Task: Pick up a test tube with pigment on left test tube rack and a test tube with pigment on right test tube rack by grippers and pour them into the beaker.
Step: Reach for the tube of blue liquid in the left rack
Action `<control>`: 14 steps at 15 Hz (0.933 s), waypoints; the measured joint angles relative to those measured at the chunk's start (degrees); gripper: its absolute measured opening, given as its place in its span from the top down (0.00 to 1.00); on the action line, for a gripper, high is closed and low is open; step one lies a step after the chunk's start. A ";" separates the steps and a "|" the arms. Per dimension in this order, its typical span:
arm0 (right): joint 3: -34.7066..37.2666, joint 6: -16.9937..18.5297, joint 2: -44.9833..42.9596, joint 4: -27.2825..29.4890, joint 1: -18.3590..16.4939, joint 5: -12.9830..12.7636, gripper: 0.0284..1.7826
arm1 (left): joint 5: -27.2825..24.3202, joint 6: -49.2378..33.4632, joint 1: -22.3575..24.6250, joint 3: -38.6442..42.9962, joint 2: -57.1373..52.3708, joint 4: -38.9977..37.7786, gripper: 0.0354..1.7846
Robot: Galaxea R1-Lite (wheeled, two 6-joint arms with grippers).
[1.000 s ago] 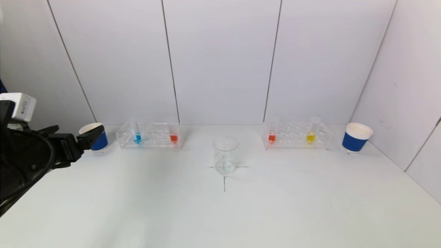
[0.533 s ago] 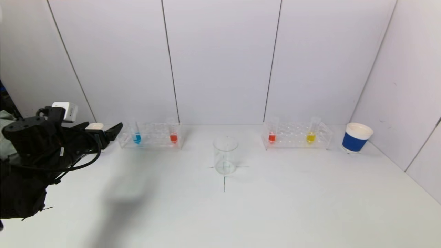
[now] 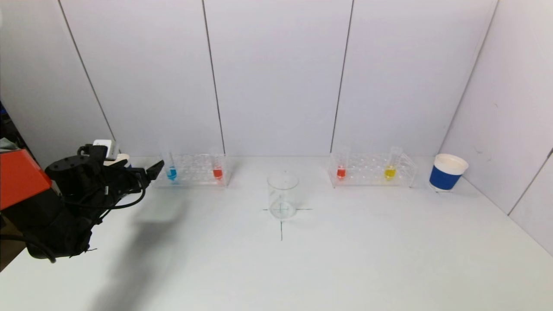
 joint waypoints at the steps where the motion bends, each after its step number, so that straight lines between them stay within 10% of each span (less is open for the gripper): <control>1: 0.00 0.02 0.00 0.02 0.00 0.00 0.00 | 0.00 -0.02 -0.02 -1.40 1.38 0.00 0.01; 14: 0.00 0.00 0.00 0.02 0.00 0.02 0.00 | 1.71 0.20 -2.29 -11.74 7.36 3.85 0.01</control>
